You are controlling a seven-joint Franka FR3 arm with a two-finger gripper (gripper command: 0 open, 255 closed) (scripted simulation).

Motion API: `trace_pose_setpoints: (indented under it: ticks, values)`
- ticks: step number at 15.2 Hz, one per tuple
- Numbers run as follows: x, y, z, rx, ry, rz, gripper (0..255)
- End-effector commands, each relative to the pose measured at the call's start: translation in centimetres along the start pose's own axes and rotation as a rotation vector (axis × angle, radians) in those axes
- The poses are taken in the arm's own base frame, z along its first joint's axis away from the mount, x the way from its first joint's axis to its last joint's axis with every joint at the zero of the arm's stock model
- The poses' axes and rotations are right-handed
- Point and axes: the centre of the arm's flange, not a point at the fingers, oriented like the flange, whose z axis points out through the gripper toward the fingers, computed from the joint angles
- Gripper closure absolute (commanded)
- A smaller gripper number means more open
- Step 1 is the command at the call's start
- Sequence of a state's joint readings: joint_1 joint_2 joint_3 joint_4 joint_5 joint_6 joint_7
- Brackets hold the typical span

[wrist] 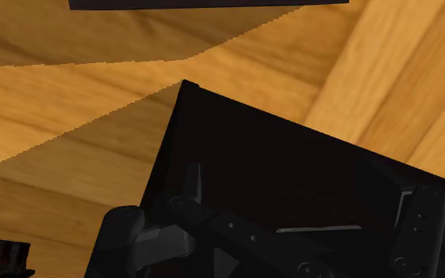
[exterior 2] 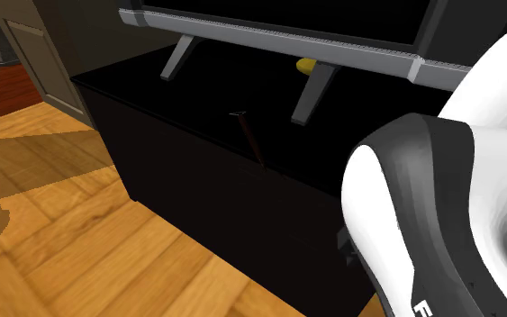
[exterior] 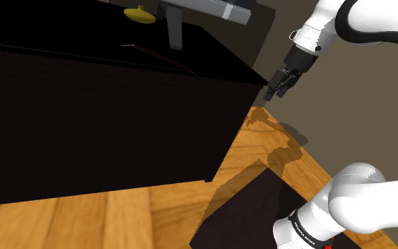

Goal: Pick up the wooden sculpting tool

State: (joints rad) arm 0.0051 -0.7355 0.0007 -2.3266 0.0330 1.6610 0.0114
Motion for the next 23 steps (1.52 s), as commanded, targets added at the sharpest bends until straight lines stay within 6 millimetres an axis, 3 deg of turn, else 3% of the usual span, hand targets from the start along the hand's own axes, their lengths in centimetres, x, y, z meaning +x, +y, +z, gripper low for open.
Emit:
trace_pose_setpoints:
  ticks: [1, 12, 23]
  values:
    - [0.0, 0.0, 0.0, 0.000, 0.000, 0.000, 0]
    - [11.5, -8.2, -0.9, -0.007, 0.031, -0.177, 0]
    - [21.3, -18.4, -2.0, -0.015, 0.063, -0.354, 0]
